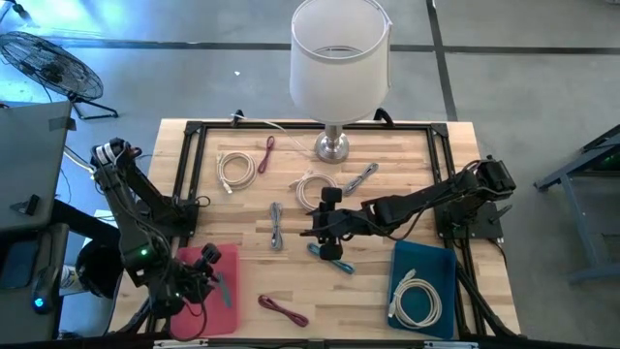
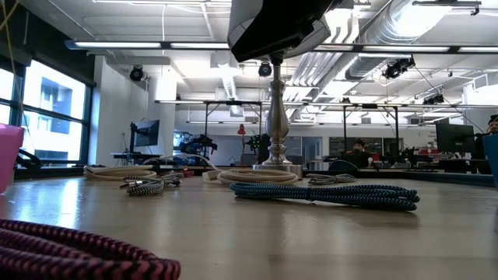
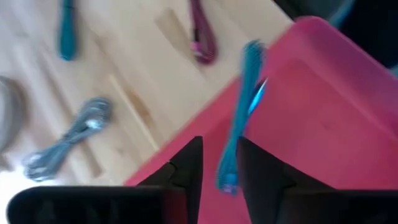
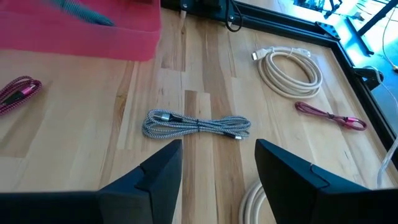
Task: Pick & Place USB Port
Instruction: Put the right white and black USB cable into the pink bin
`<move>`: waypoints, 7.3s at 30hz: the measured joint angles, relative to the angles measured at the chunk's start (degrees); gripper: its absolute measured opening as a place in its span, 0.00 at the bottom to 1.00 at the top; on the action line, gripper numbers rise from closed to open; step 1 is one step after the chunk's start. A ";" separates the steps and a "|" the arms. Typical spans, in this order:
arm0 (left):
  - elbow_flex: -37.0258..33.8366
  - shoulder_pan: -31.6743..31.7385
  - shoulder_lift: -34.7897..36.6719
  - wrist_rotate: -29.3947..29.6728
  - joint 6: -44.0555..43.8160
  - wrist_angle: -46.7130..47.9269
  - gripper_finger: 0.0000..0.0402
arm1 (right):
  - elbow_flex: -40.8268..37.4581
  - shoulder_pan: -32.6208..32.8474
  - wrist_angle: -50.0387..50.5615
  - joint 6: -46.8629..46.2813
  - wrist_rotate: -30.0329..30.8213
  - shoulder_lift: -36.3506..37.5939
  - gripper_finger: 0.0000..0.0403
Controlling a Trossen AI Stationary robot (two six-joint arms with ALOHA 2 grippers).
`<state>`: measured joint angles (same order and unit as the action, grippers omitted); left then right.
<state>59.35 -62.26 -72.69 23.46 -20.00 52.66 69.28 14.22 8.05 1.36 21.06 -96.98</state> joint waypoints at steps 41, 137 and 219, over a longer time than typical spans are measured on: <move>-0.07 15.74 8.04 47.15 -2.55 15.81 0.31 | -0.02 -13.05 17.02 7.71 -12.71 0.90 0.48; -1.58 20.64 7.98 41.38 -0.05 11.71 0.31 | -0.70 -30.04 37.40 10.19 -7.30 -14.99 0.04; -5.51 43.21 2.23 -21.61 55.79 -53.68 0.31 | 8.68 7.18 2.99 24.70 -0.24 1.60 0.00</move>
<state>53.84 -19.05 -70.46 1.84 35.79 -1.02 77.95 21.40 11.04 26.06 20.82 -95.37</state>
